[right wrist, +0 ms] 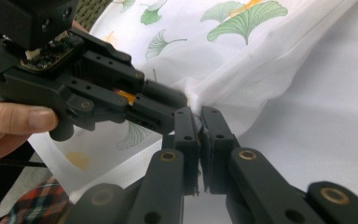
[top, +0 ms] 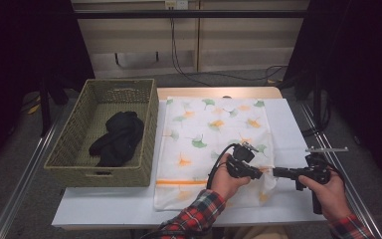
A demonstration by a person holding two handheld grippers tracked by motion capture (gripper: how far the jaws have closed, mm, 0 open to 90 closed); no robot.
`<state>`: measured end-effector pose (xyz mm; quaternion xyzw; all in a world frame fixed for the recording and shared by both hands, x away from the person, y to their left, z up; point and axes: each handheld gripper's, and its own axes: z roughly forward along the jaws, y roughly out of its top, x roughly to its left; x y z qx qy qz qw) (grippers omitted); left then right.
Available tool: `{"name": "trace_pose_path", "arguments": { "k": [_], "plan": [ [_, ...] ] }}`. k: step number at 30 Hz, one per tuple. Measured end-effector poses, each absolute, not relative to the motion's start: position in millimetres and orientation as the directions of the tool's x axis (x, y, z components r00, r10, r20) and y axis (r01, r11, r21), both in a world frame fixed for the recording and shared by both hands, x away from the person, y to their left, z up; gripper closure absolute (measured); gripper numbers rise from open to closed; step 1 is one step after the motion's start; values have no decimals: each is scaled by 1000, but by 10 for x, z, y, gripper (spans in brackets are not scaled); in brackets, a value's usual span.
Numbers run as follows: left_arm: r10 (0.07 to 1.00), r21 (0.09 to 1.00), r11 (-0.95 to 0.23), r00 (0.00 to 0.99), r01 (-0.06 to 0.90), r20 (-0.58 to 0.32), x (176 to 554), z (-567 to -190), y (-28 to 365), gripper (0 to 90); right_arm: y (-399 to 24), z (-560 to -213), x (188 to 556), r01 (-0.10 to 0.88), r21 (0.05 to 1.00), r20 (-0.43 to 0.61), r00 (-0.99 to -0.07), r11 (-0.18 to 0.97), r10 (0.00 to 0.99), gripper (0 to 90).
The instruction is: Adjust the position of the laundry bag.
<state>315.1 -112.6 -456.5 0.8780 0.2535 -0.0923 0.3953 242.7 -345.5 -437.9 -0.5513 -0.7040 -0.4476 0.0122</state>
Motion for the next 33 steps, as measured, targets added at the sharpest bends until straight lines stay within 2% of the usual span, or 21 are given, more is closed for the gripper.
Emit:
{"name": "trace_pose_path", "arguments": {
  "k": [5,8,15,21,24,33],
  "plan": [
    [365,668,-552,865,499,-345,3148,-4549,-1137,676,-3422,-4339,2441,777,629,516,-410,-9,752,865],
    [355,673,-570,880,472,-316,3149,-4556,-1132,659,-3408,-4345,2449,778,628,521,-412,-9,748,865],
    [347,689,-557,884,464,-315,3156,-4551,-1132,614,-3402,-4344,2463,778,628,540,-414,-24,732,865],
    [326,691,-565,892,450,-313,3155,-4550,-1141,645,-3404,-4351,2473,782,622,549,-414,-25,726,865],
    [306,694,-569,897,440,-318,3150,-4544,-1149,707,-3404,-4364,2480,783,621,552,-414,-25,724,865],
    [277,704,-564,902,431,-331,3153,-4511,-1130,806,-3416,-4389,2484,786,618,544,-410,-19,732,865]
  ]
}}
